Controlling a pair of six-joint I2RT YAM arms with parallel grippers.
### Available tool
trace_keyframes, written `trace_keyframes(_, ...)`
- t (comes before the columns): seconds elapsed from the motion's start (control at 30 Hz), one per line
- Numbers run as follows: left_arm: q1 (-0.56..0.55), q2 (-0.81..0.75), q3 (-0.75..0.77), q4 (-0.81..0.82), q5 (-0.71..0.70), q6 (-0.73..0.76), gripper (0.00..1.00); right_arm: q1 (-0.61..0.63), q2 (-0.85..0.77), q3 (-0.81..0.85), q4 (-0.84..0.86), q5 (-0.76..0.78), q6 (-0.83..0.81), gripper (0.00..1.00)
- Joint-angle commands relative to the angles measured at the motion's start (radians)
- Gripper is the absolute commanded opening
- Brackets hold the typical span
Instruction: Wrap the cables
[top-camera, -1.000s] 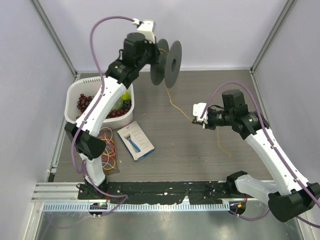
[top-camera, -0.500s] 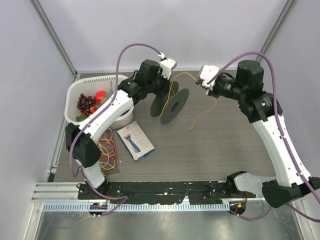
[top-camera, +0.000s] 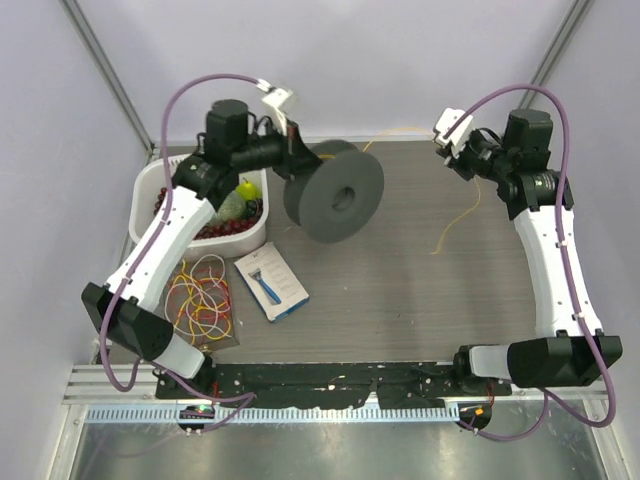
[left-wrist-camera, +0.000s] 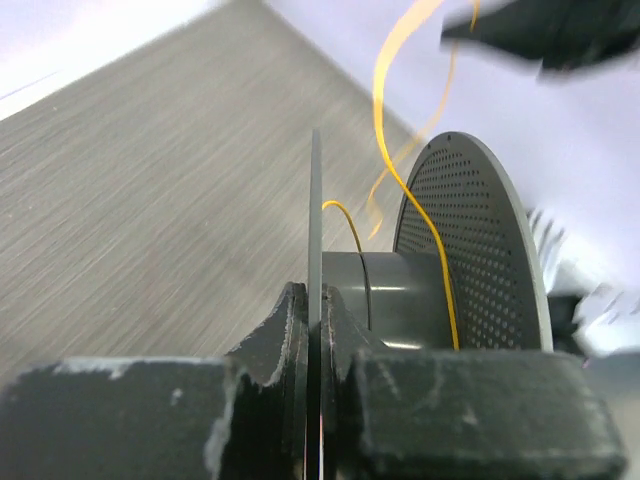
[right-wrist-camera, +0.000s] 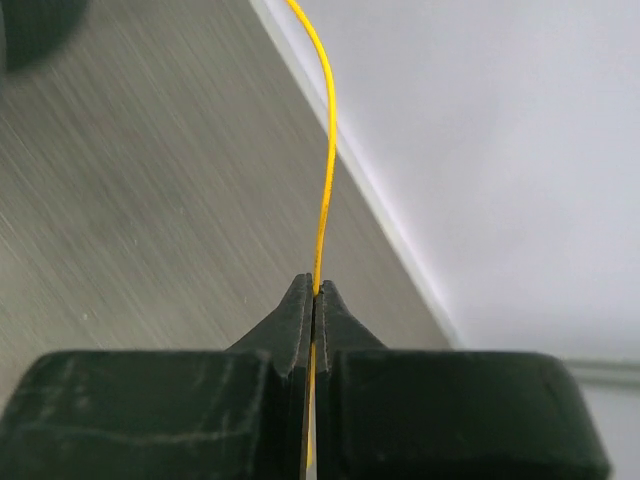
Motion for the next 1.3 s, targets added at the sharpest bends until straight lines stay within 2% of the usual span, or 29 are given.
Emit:
trace_keyframes(0.0, 0.122, -0.037, 0.055, 0.38, 0.198, -0.405, 0.0, -0.073, 0.02, -0.102, 0.006, -0.012, -0.041, 0.01)
trace_keyframes(0.17, 0.199, 0.014, 0.136, 0.586, 0.164, -0.715, 0.0, -0.073, 0.017, -0.197, 0.003, -0.032, 0.001, 0.01)
trace_keyframes(0.37, 0.222, 0.009, 0.156, 0.576, -0.128, -0.823, 0.0, -0.036, -0.067, -0.329, -0.017, -0.084, 0.059, 0.01)
trace_keyframes(0.47, 0.194, 0.006, 0.15, 0.548, -0.242, -0.818, 0.0, 0.088, -0.104, -0.344, -0.058, -0.073, 0.103, 0.01)
trace_keyframes(0.63, 0.156, 0.041, 0.151, 0.496, -0.385, -0.835, 0.0, 0.341, -0.159, -0.384, 0.022, 0.029, 0.234, 0.01)
trace_keyframes(0.77, 0.118, 0.081, 0.174, 0.387, -0.484, -0.812, 0.0, 0.465, -0.12, -0.316, 0.088, 0.141, 0.321, 0.01)
trace_keyframes(0.93, 0.07, 0.096, 0.151, 0.398, -0.508, -0.758, 0.0, 0.518, -0.075, -0.234, 0.132, 0.165, 0.344, 0.01)
trace_keyframes(1.1, 0.075, 0.103, 0.231, 0.487, -0.447, -0.682, 0.0, 0.519, -0.119, -0.361, 0.229, 0.203, 0.343, 0.01)
trace_keyframes(1.27, 0.075, 0.138, 0.418, 0.509, -0.339, -0.585, 0.0, 0.516, -0.187, -0.476, 0.393, 0.221, 0.406, 0.03)
